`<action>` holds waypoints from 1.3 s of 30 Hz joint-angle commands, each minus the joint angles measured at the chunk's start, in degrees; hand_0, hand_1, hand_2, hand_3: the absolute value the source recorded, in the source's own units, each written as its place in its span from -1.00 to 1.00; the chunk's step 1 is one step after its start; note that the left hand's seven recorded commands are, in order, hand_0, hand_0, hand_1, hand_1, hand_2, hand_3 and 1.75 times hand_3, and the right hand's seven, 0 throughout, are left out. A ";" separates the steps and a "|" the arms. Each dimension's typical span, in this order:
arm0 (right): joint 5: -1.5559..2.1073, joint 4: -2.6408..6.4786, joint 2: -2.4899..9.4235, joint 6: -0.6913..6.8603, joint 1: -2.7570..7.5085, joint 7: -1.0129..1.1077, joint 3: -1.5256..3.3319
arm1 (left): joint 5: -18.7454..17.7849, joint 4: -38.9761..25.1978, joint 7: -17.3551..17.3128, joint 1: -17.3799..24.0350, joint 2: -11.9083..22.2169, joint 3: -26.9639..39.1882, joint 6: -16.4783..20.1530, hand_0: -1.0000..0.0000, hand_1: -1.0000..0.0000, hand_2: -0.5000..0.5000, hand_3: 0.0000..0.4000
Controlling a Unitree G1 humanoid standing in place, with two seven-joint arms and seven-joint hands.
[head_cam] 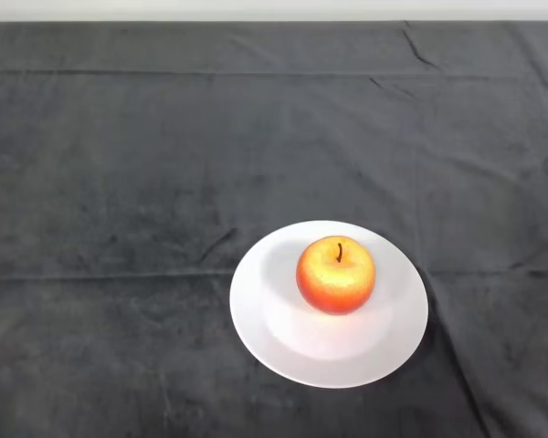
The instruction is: Move the apple to the plate
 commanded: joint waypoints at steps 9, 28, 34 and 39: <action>1.38 -0.87 -1.49 -0.09 -2.63 -0.12 -0.04 | -0.56 -0.05 1.14 1.94 4.32 5.07 -2.06 1.00 1.00 0.00 -1.00; 1.38 -0.74 -1.54 -0.11 -2.68 -0.07 -0.05 | 1.60 -0.13 2.18 0.14 2.84 5.54 -0.69 1.00 1.00 0.00 -1.00; 1.38 -0.72 -1.54 -0.11 -2.69 -0.06 -0.05 | 1.68 0.52 1.68 0.07 2.70 5.93 -1.12 1.00 1.00 0.00 -1.00; 1.37 -0.70 -1.55 -0.12 -2.69 -0.05 -0.05 | 1.69 1.76 1.13 -0.27 2.79 6.15 -1.87 1.00 1.00 0.00 -1.00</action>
